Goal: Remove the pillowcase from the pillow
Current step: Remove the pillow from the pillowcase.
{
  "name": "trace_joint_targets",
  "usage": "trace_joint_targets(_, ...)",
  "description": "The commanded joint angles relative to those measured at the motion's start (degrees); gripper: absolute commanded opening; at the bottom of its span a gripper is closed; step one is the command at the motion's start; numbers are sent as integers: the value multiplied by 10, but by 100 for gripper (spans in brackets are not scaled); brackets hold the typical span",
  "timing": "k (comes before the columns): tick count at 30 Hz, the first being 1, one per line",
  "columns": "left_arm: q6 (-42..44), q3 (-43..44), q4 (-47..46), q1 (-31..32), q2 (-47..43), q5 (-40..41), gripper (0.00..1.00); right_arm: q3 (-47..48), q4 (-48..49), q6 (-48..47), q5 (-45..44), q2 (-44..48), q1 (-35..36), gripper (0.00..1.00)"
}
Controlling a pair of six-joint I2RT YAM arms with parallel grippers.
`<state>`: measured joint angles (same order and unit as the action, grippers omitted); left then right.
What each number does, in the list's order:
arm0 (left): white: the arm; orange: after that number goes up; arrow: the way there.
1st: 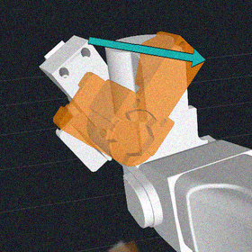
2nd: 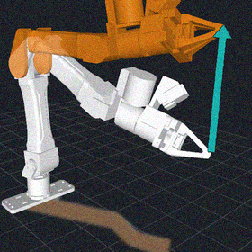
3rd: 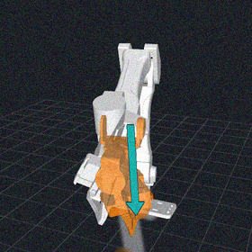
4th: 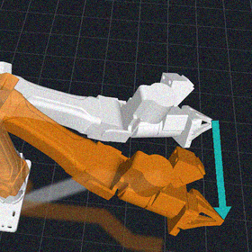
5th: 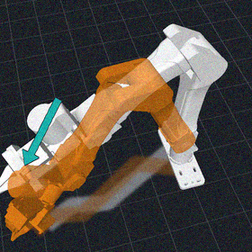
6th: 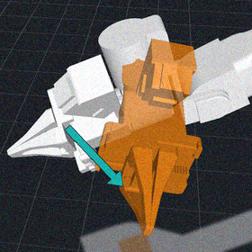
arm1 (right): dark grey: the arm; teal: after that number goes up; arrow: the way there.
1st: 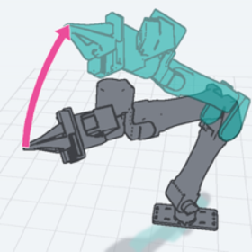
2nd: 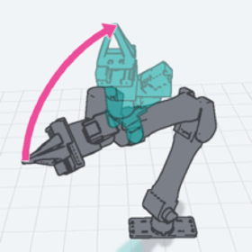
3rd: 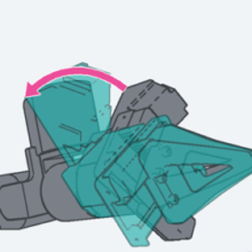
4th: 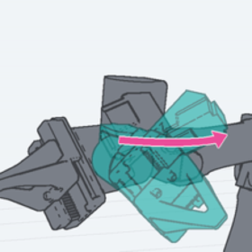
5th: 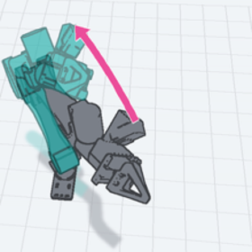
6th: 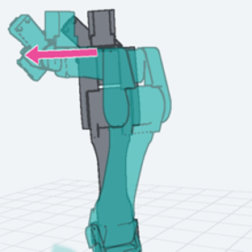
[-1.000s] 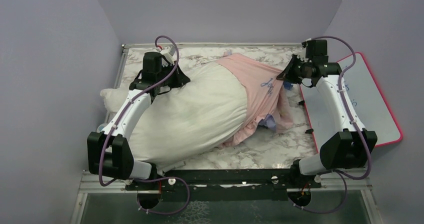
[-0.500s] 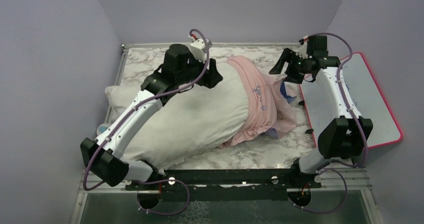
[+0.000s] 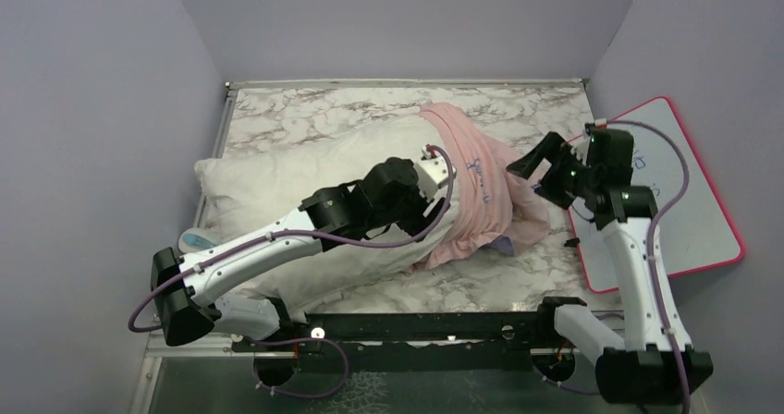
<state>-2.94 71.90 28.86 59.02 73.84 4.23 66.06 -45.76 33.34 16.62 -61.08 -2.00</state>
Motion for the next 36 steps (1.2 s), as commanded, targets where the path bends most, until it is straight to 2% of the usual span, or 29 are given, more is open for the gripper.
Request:
trace_joint_targets(1, -3, -39, 17, 54, -36, 94, 75, -158, 70, 140, 120, 121, -2, 97)
trace_joint_targets(5, -16, -72, 21, 94, -34, 123, 80, -226, 71, 163, 202, 156, -2, 93)
trace_joint_targets(6, -16, -77, 21, 103, -27, 133, 97, -230, 57, 157, 207, 157, -2, 93)
trace_joint_targets(7, -18, -82, 22, 109, -17, 144, 98, -233, 42, 152, 204, 156, -2, 93)
trace_joint_targets(12, -30, -85, 26, 114, 51, 230, 99, -279, 19, 168, 187, 155, -2, 94)
trace_joint_targets(14, -42, -79, 31, 114, 78, 281, 99, -311, 56, 191, 208, 154, -2, 93)
trace_joint_targets(18, -57, -69, 31, 113, 112, 329, 94, -357, 163, 246, 227, 140, -2, 82)
trace_joint_targets(21, -57, -60, 27, 110, 135, 327, 84, -351, 177, 238, 202, 106, -2, 81)
trace_joint_targets(23, -56, -56, 26, 104, 151, 311, 73, -352, 190, 234, 191, 83, -2, 71)
trace_joint_targets(25, -57, -53, 27, 99, 168, 306, 57, -361, 230, 231, 201, 55, -2, 56)
trace_joint_targets(27, -57, -52, 28, 97, 177, 304, 40, -351, 250, 225, 206, 28, -2, 35)
trace_joint_targets(28, -60, -52, 29, 94, 177, 305, 29, -341, 254, 221, 206, 17, -2, 21)
trace_joint_targets(30, -68, -55, 31, 86, 168, 301, 5, -305, 248, 197, 183, 6, -2, 9)
trace_joint_targets(31, -70, -58, 31, 80, 161, 301, 0, -275, 222, 184, 146, 3, -2, 7)
trace_joint_targets(36, -77, -66, 44, 36, 106, 289, 0, -104, 119, 95, -100, -8, -3, 1)
